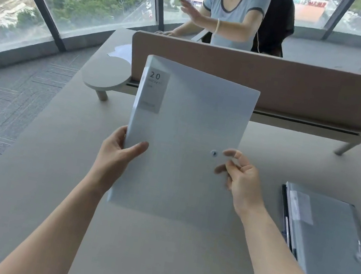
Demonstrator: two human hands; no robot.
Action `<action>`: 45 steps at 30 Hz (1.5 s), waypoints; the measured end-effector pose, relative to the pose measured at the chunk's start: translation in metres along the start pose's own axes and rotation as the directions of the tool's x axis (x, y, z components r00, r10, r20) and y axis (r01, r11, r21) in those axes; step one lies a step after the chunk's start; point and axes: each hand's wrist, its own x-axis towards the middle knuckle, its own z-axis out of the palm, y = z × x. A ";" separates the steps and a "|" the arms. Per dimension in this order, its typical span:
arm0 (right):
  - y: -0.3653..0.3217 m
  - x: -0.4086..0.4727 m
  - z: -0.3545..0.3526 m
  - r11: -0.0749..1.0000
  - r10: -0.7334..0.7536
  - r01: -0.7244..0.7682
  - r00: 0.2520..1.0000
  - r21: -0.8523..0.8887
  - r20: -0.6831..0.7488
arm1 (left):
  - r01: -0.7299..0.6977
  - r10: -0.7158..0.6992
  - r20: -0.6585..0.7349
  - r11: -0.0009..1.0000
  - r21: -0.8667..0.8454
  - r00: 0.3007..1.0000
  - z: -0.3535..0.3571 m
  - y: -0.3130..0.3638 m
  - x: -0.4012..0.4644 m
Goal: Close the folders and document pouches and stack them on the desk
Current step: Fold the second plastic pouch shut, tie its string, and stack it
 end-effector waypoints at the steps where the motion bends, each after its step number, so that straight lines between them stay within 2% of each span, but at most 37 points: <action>1: -0.003 0.001 -0.004 1.000 -0.007 0.007 1.000 0.008 -0.005 | 0.005 -0.005 0.019 1.000 -0.029 1.000 0.004 0.002 0.001; 5: -0.012 0.001 -0.025 0.999 -0.044 0.043 0.997 -0.017 -0.063 | 0.064 -0.046 0.112 0.984 -0.166 0.993 0.023 0.004 0.002; 10: 0.000 0.001 -0.049 0.994 -0.041 0.022 0.983 -0.109 -0.177 | 0.140 -0.105 0.167 0.966 -0.215 0.980 0.049 -0.008 0.002; 14: 0.019 0.003 -0.065 0.976 0.025 -0.074 0.971 -0.204 -0.236 | 0.195 -0.149 0.215 0.958 -0.209 0.965 0.069 -0.022 0.002; 19: 0.043 0.003 -0.082 0.973 0.186 -0.212 0.956 -0.093 -0.228 | 0.272 -0.220 0.249 0.941 -0.200 0.943 0.079 -0.039 0.003; 25: 0.067 0.000 -0.092 0.959 0.257 -0.275 0.945 -0.063 -0.204 | 0.352 -0.313 0.208 0.917 -0.189 0.927 0.079 -0.070 0.003; 29: 0.079 -0.006 -0.093 0.934 0.337 -0.349 0.931 -0.078 -0.140 | 0.405 -0.381 0.161 0.898 -0.170 0.911 0.074 -0.096 0.001; 38: 0.115 -0.006 -0.089 0.858 0.398 -0.418 0.908 -0.299 -0.129 | 0.488 -0.482 0.087 0.870 -0.073 0.872 0.067 -0.135 0.002; 45: 0.136 -0.005 -0.082 0.789 0.473 -0.473 0.875 -0.392 -0.103 | 0.513 -0.512 0.030 0.858 -0.032 0.859 0.057 -0.157 -0.004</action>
